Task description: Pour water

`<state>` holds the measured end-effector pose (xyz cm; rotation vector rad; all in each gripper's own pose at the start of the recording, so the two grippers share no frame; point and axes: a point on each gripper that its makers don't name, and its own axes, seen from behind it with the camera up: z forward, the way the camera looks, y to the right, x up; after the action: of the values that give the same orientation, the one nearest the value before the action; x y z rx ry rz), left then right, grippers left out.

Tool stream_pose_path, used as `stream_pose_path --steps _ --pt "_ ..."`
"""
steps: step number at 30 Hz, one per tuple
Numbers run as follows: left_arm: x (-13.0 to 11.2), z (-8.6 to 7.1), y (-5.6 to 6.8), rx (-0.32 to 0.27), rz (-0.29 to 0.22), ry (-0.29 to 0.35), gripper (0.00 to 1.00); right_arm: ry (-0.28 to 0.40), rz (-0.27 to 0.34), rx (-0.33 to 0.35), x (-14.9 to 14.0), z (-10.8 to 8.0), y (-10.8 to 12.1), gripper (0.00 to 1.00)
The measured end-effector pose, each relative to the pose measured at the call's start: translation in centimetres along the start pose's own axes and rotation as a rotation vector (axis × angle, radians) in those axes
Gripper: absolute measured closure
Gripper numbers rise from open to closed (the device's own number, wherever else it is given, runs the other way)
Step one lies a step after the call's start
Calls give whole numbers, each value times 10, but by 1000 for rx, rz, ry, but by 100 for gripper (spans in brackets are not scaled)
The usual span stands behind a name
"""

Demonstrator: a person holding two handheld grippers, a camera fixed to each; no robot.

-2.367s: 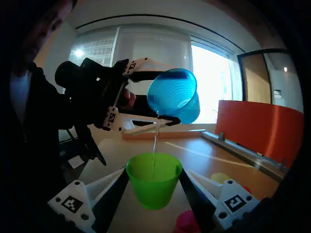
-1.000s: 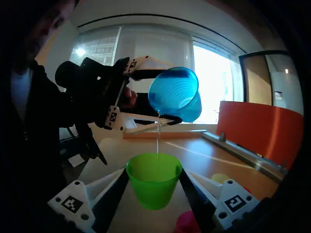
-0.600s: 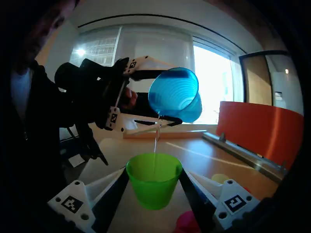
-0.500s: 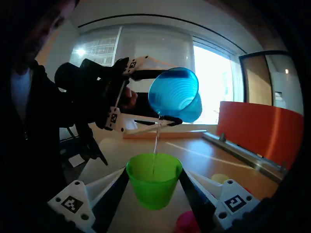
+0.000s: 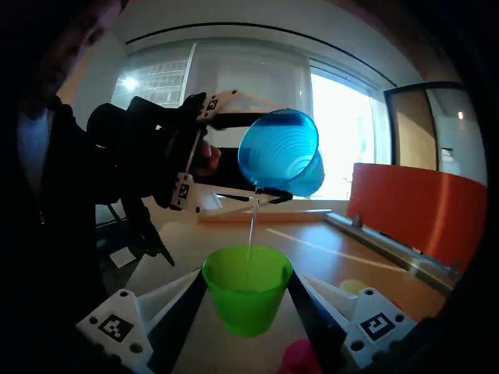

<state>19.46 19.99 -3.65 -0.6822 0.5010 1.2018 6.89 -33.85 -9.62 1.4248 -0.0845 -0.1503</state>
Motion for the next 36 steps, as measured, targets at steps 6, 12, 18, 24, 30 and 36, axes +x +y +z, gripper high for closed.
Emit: stream_pose_path --steps 6,12,18,24,30,36 --pt "0 0 0 0 12 1 15 -1 -2 0 0 0 0 10" --pt "0 0 0 -1 19 0 15 -2 -4 1 0 1 0 10" --pt "1 -1 1 -3 24 1 15 -1 -4 4 0 1 -1 10" --pt "2 -1 0 -3 36 2 15 -1 -7 5 0 1 -1 10" --pt "3 -2 -1 -5 39 3 15 -1 -9 4 1 1 -2 10" --pt "4 -3 -2 -2 47 4 15 -1 -10 1 2 0 -1 10"
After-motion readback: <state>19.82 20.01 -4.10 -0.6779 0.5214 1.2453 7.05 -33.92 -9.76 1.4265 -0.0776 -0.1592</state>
